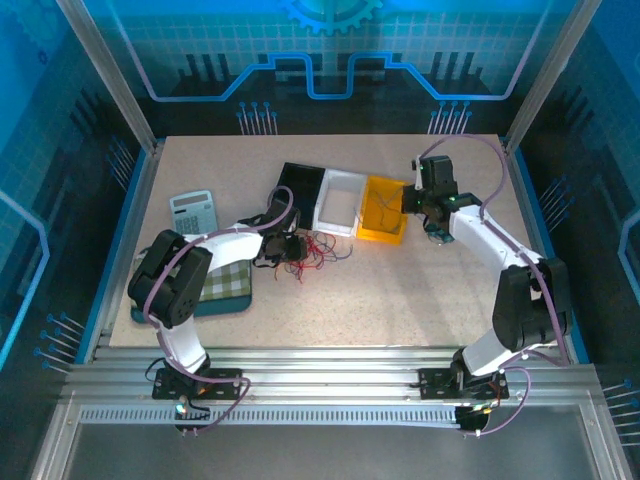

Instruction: Untangle the cables

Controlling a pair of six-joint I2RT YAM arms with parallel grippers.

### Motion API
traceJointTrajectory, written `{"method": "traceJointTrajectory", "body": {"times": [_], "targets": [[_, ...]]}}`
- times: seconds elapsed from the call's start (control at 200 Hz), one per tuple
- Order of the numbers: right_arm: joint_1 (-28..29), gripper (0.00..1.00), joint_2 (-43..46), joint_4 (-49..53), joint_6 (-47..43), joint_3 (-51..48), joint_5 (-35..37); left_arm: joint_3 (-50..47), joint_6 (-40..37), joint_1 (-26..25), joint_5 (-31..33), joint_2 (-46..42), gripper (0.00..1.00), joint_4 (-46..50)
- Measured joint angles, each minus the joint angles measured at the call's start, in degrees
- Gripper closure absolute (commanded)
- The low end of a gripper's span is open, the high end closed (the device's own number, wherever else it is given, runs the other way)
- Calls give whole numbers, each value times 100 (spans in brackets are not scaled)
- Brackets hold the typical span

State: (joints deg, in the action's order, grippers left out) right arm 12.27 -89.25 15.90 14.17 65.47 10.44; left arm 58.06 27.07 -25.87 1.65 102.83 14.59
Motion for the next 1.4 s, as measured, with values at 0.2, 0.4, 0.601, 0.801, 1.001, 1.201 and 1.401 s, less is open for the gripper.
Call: {"method": "traceJointTrajectory", "body": {"times": [0.2, 0.4, 0.601, 0.801, 1.001, 1.201, 1.401], "targets": [[11, 100, 0, 81, -4, 0, -96, 9, -2, 0, 0, 7, 57, 9], [208, 100, -269, 98, -26, 240, -507, 9, -2, 4, 0, 7, 57, 9], [492, 100, -876, 79, -20, 627, -992, 9, -2, 4, 0, 7, 56, 11], [566, 100, -1355, 55, 109, 903, -1397, 9, 0, 4, 0, 7, 56, 13], [481, 100, -1600, 74, 369, 929, -1698, 31, 0, 4, 0, 7, 56, 46], [264, 99, -1840, 391, 492, 1222, -1510, 39, -2, 4, 0, 7, 55, 66], [264, 98, -2205, 603, 494, 1700, -1198, 42, -2, 4, 0, 7, 55, 74]]}}
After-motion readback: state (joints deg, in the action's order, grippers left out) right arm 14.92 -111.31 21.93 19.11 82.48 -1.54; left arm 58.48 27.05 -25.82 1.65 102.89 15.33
